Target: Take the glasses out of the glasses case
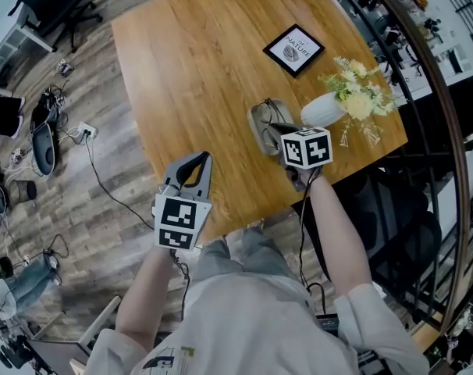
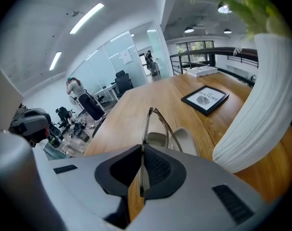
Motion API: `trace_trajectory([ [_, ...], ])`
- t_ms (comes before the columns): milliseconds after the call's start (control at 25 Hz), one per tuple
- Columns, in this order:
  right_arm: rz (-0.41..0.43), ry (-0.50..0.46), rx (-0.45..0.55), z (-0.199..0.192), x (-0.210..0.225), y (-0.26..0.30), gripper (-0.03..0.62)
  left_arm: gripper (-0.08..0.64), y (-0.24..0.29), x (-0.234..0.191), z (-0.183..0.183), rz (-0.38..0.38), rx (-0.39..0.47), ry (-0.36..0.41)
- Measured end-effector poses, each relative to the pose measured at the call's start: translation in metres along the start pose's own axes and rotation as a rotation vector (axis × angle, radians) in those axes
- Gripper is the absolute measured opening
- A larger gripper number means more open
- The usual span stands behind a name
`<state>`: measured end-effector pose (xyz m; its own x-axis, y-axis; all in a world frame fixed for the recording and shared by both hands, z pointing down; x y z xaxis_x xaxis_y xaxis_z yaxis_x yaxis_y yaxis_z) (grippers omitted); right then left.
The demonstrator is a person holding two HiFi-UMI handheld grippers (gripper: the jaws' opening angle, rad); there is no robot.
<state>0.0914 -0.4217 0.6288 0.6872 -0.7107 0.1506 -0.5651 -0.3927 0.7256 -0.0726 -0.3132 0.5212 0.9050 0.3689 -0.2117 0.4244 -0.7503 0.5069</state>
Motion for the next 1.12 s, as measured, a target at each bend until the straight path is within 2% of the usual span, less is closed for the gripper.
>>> trace_trajectory([
  [360, -0.041, -0.03, 0.254, 0.076, -0.027, -0.098, 0.043, 0.017, -0.038, -0.002, 0.043, 0.039, 0.101, 0.046],
  [760, -0.155, -0.274, 0.519, 0.165, -0.092, -0.223, 0.043, 0.017, -0.101, 0.009, 0.125, 0.063, 0.291, 0.162],
  [880, -0.188, -0.329, 0.596, 0.183, -0.112, -0.26, 0.043, 0.017, -0.129, 0.019, 0.155, 0.034, 0.369, 0.144],
  [1120, -0.222, -0.389, 0.756, 0.2, -0.148, -0.327, 0.043, 0.017, -0.186, 0.044, 0.198, 0.03, 0.524, 0.191],
])
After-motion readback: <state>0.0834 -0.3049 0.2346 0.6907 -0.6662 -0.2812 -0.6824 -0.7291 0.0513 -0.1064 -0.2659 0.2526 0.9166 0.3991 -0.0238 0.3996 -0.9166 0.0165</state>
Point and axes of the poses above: the fingertips, and each gripper's own axes: y forward along the fingers, x to its right, z out of its top, the point moved 2 cm from there along -y, backward along the fingers, and after that the axes turned 14 degrees about -y, right-handed, at the moved point
